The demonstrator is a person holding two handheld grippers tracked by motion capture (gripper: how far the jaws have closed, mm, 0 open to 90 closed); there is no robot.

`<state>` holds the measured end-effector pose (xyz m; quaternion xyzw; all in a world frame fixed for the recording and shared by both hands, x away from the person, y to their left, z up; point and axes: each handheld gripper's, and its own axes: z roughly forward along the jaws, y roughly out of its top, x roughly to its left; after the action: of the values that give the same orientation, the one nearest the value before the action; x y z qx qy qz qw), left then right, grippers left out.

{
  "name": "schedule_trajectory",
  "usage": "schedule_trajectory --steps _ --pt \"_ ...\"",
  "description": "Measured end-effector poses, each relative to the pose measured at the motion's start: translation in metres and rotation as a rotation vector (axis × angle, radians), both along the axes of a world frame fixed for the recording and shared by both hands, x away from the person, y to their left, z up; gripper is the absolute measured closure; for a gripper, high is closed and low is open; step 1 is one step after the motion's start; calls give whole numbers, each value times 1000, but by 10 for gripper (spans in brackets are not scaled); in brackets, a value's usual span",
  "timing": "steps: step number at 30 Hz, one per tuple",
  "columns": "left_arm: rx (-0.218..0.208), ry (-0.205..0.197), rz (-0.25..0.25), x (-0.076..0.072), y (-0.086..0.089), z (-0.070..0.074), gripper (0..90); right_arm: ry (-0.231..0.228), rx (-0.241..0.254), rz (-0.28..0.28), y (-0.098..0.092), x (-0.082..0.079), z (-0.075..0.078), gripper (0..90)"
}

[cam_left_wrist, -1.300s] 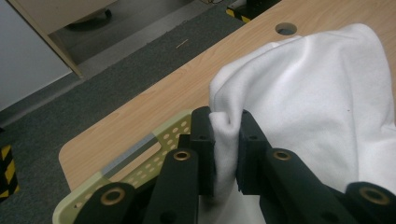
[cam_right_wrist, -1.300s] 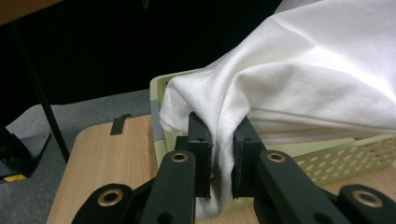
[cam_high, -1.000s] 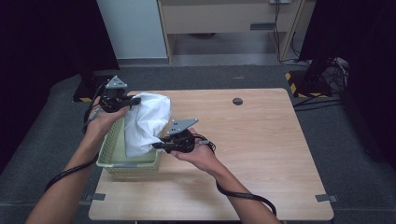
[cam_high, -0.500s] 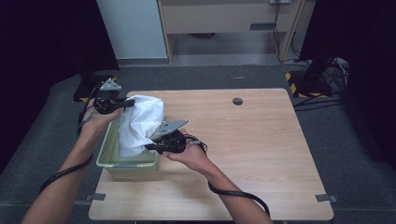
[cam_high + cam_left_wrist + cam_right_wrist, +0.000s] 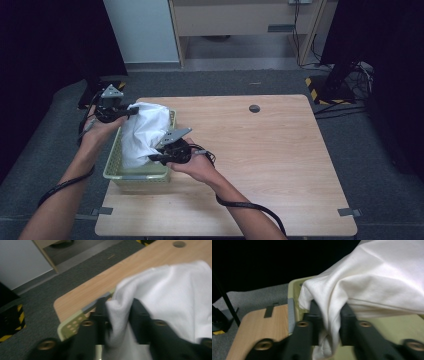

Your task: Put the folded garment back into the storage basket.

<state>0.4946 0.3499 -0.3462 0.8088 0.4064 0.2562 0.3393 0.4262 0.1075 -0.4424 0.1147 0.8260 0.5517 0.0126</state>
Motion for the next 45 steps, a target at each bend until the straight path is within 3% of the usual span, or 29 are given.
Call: schedule_trajectory --steps 2,4,7,10,14,35,45 --pt "-7 35 26 6 3 -2 396 27 -40 -38 4 1 -2 328" --pt "-4 34 38 6 3 -4 313 47 -82 -75 1 2 -5 198" --pt "-10 42 34 4 2 -7 288 50 -34 -129 -13 4 -7 100" --pt "-5 51 29 2 0 -10 269 67 11 -147 -23 5 -6 77" --pt "-7 68 21 3 -4 -13 247 66 27 -147 -31 5 -6 62" --pt "-11 103 -18 1 -34 -25 85 61 15 -171 -54 2 -6 46" --pt "-30 105 -68 -2 -57 -29 57 61 5 -204 -84 1 -4 41"
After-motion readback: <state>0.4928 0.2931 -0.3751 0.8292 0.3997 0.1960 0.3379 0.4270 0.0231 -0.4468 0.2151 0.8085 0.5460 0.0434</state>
